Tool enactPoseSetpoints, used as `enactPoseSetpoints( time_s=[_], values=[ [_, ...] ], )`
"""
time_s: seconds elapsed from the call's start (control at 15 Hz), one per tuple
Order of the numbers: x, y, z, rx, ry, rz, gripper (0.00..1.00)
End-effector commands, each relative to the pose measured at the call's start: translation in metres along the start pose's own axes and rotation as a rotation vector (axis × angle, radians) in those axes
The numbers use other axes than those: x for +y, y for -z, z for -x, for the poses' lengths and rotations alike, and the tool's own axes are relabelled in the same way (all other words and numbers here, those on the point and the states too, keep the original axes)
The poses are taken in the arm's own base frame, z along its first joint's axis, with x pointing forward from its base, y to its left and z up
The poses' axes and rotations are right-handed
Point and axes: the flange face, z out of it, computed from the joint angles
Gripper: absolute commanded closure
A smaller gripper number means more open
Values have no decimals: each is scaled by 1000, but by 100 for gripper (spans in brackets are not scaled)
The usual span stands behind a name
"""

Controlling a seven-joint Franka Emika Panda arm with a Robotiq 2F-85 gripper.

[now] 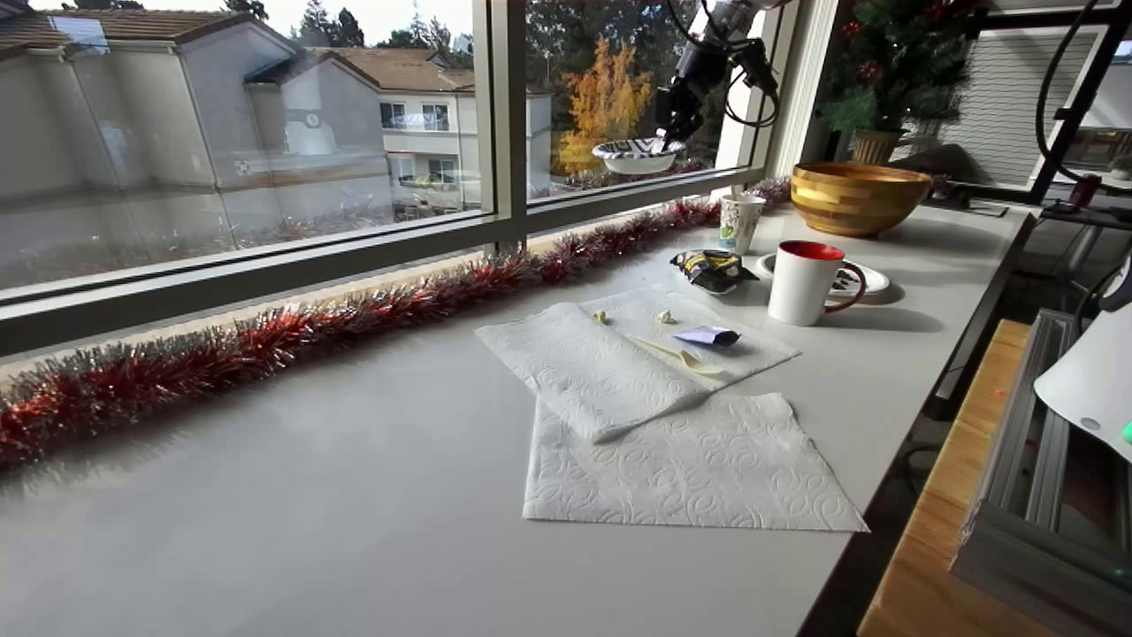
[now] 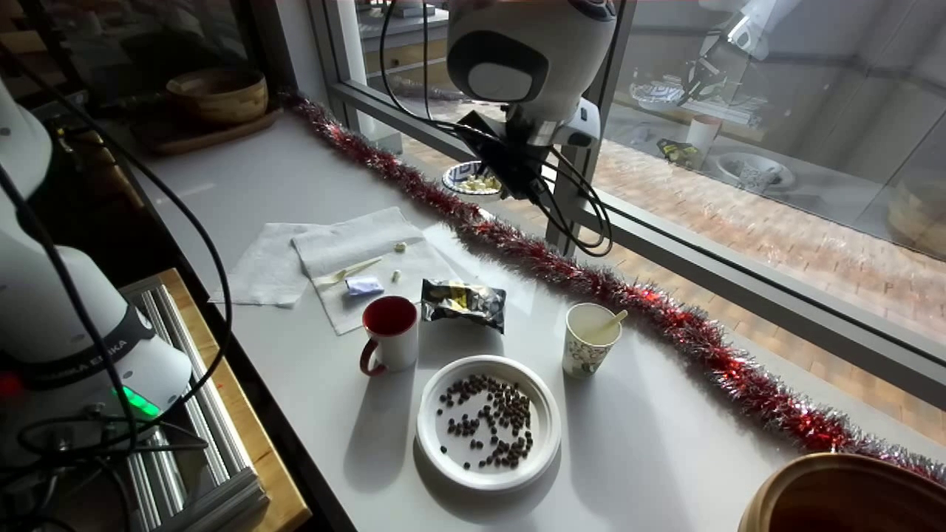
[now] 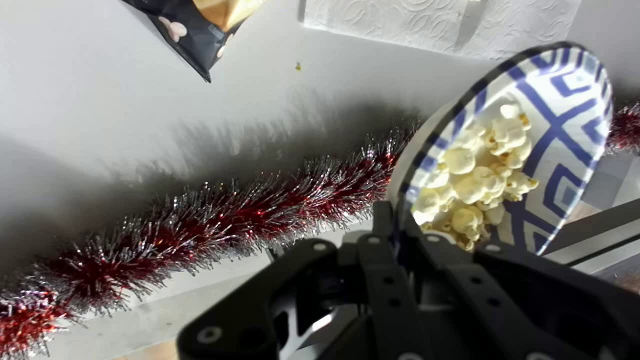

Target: Pour the blue plate's contents into the cup

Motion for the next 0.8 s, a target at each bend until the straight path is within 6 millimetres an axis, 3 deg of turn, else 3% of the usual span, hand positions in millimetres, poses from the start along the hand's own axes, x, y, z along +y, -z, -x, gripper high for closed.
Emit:
enactPoseSetpoints(
  time_s=[0.0, 0.2, 0.53, 0.73],
  values=[
    [24, 51, 6, 68, -89, 42, 96],
    [55, 79, 11, 103, -164, 97, 96],
    [102, 113, 23, 140, -259, 186, 97],
    [130, 129, 29, 153, -269, 324, 97]
  ],
)
